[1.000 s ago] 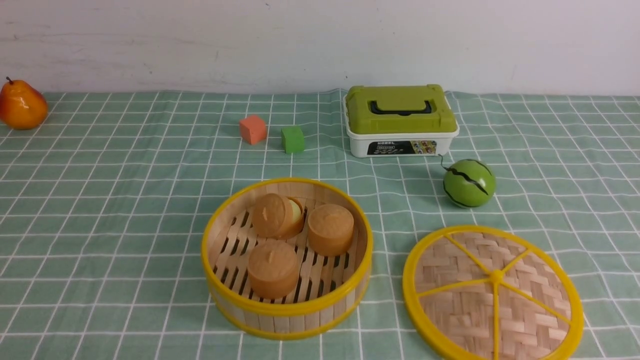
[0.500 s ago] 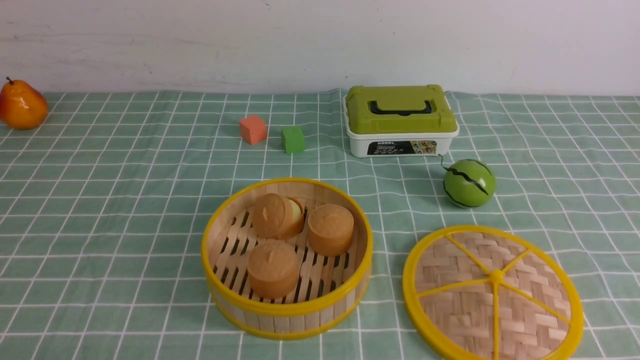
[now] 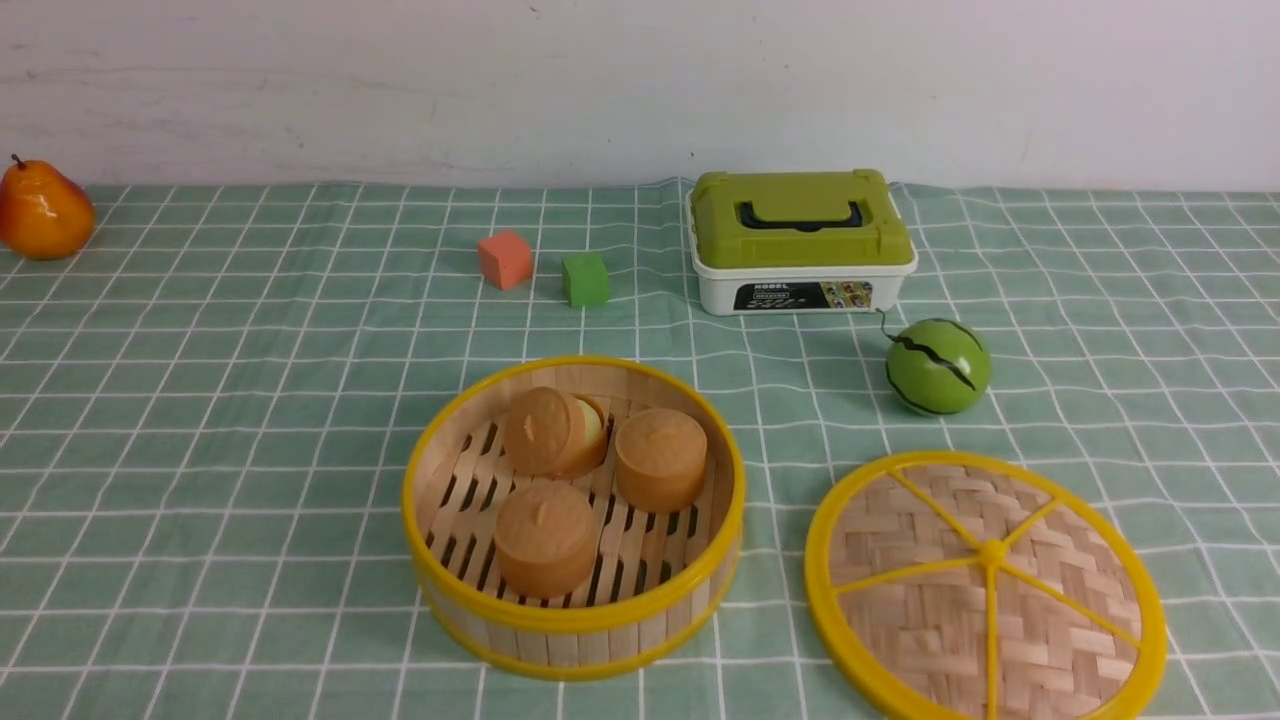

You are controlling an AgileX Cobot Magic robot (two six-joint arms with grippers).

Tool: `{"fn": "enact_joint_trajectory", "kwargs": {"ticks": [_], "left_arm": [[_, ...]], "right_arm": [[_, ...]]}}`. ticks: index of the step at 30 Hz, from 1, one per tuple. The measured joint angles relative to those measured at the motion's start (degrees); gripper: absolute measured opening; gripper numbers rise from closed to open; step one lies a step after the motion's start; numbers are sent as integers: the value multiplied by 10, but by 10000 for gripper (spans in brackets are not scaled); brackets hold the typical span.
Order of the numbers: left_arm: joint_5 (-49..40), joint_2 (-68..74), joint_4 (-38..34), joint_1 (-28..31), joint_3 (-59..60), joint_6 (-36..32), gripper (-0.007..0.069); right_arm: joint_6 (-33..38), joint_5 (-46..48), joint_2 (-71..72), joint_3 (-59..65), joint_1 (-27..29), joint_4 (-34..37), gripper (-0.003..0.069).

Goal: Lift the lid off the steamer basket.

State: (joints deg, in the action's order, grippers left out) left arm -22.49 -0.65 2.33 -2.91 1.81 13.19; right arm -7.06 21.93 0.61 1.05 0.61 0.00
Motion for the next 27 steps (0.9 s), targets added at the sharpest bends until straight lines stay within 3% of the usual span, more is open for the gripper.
{"fn": "enact_joint_trajectory", "kwargs": {"ticks": [27], "left_arm": [[0,0,0,0,0,0,239]], "right_arm": [[0,1,0,0,0,0,25]]}}
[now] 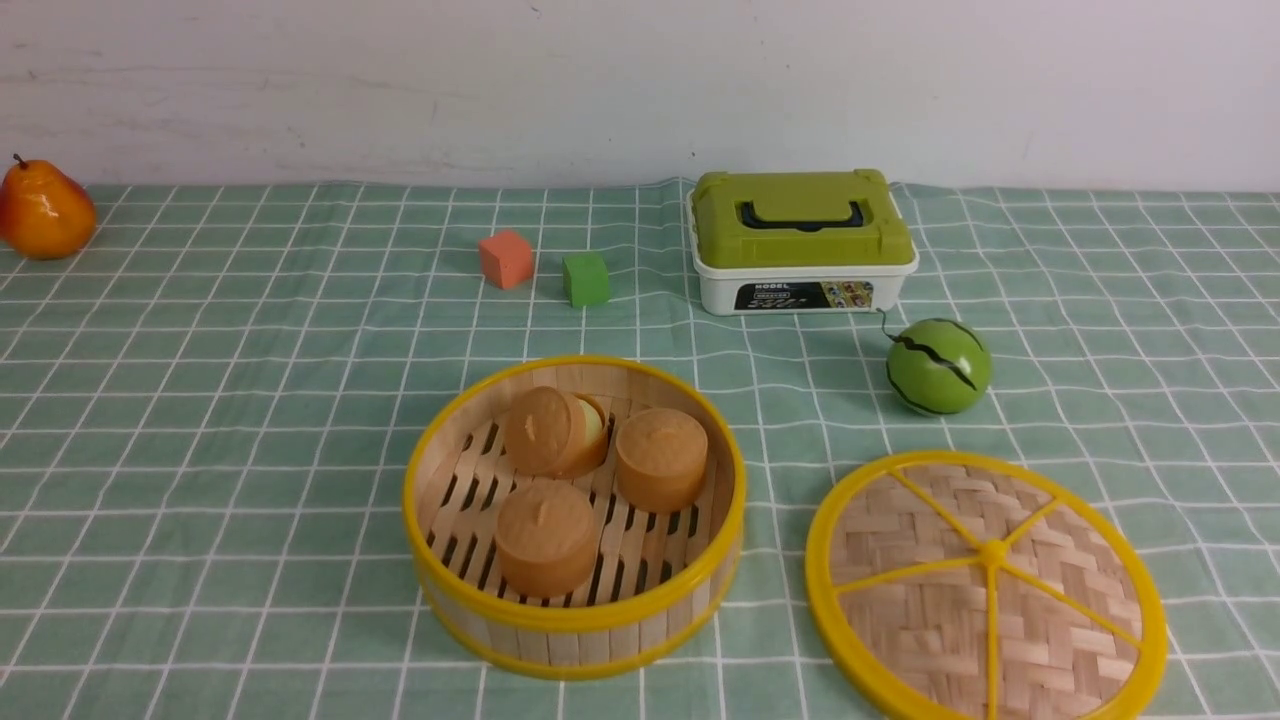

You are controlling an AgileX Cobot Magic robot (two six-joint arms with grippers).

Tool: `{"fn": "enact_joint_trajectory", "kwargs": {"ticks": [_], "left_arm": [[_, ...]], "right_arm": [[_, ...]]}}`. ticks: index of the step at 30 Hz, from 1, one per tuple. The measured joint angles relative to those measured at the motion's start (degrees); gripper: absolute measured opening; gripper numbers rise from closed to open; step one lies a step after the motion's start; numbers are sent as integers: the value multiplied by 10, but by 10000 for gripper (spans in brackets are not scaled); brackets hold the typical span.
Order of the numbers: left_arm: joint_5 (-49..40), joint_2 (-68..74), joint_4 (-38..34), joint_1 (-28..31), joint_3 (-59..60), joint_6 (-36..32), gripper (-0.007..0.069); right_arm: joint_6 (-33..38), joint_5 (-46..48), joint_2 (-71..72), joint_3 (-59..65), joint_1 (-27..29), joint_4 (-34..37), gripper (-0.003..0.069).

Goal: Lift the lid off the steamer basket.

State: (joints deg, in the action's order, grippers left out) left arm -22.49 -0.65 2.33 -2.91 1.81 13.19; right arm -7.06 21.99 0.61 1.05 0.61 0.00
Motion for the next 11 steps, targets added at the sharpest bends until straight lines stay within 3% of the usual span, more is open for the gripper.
{"fn": "enact_joint_trajectory", "kwargs": {"ticks": [11], "left_arm": [[0,0,0,0,0,0,239]], "right_arm": [[0,0,0,0,0,0,39]]}}
